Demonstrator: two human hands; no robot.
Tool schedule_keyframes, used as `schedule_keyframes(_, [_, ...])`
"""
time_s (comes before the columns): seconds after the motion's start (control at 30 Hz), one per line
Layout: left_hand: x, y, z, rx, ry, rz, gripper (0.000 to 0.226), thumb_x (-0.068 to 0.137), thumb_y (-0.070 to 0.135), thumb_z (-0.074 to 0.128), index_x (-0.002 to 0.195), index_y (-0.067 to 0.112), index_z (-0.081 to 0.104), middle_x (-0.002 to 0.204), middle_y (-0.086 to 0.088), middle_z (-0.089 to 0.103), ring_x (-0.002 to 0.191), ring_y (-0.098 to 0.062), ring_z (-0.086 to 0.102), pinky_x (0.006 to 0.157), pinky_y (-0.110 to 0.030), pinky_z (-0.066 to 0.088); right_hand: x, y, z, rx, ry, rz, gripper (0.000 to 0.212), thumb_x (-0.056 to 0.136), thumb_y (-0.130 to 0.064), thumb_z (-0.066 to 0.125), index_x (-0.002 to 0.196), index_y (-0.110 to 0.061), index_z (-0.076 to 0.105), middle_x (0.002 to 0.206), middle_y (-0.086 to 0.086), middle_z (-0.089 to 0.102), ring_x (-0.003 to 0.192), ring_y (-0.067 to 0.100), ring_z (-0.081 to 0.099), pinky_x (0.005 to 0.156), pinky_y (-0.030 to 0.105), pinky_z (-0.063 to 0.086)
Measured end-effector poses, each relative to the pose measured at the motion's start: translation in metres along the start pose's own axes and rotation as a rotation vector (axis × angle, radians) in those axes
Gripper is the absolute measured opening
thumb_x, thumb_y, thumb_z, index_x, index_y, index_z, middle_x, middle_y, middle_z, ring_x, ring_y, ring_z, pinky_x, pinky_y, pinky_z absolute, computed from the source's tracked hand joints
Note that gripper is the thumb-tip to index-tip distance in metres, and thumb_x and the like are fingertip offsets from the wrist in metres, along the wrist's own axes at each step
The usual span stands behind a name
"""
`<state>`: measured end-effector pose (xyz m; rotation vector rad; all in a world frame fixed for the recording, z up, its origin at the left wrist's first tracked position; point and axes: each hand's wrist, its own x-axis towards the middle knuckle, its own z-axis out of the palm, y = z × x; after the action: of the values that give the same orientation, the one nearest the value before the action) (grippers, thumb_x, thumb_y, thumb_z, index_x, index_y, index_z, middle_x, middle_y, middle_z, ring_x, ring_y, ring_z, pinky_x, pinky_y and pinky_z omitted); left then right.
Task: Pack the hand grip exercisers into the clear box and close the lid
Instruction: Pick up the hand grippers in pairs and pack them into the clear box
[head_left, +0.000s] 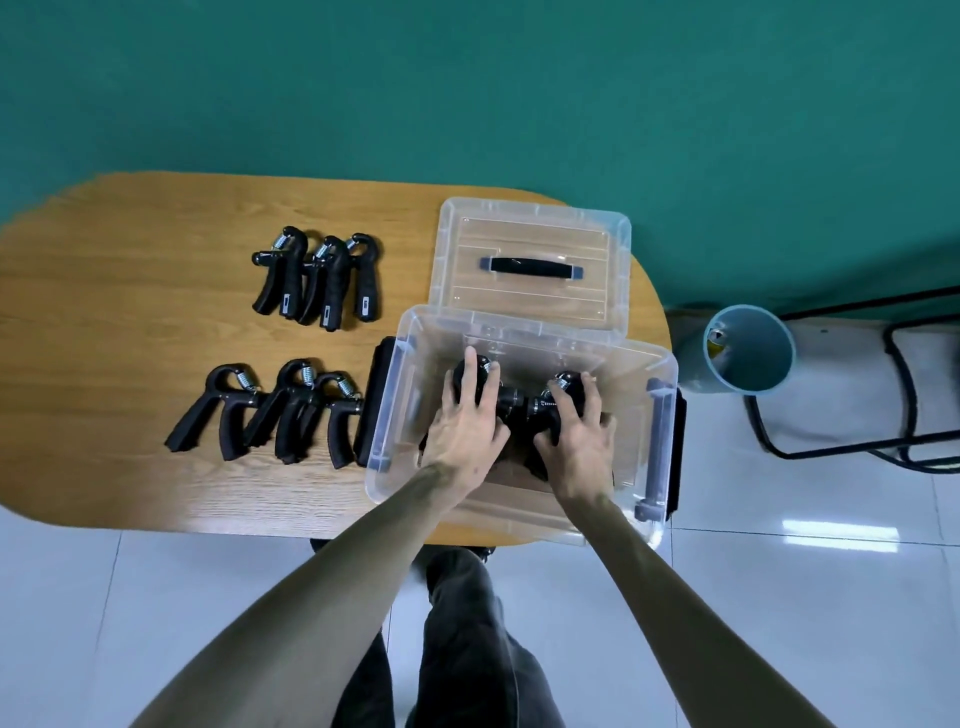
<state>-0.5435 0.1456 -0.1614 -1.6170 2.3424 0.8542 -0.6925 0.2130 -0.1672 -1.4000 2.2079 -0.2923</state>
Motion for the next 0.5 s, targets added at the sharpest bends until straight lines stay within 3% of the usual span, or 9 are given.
schedule_keyframes(0.33, [0.005,-0.011,0.006,0.002,-0.05,0.023,0.085,0.1,0.021,0.055,0.162,0.021,-0.003,0.165,0.0,-0.034,0.155,-0.041,0.002,0.12,-0.054,0.032,0.003,0.004,0.012,-0.025,0.061,-0.056,0.067,0.091,-0.007,0.061,0.152,-0.023,0.037,0.164,0.015,0.014,0.105,0.041,0.04,0.091,0.058,0.045])
schedule_keyframes(0.5, [0.001,-0.01,0.0,0.039,-0.05,0.022,0.08,0.103,0.028,0.05,0.163,0.02,-0.001,0.167,-0.004,-0.029,0.155,-0.04,-0.002,0.124,-0.057,0.018,0.006,0.001,0.012,-0.112,0.048,-0.018,0.056,0.099,-0.027,0.049,0.153,-0.025,0.033,0.164,0.016,0.016,0.132,0.048,0.035,0.11,0.063,0.031])
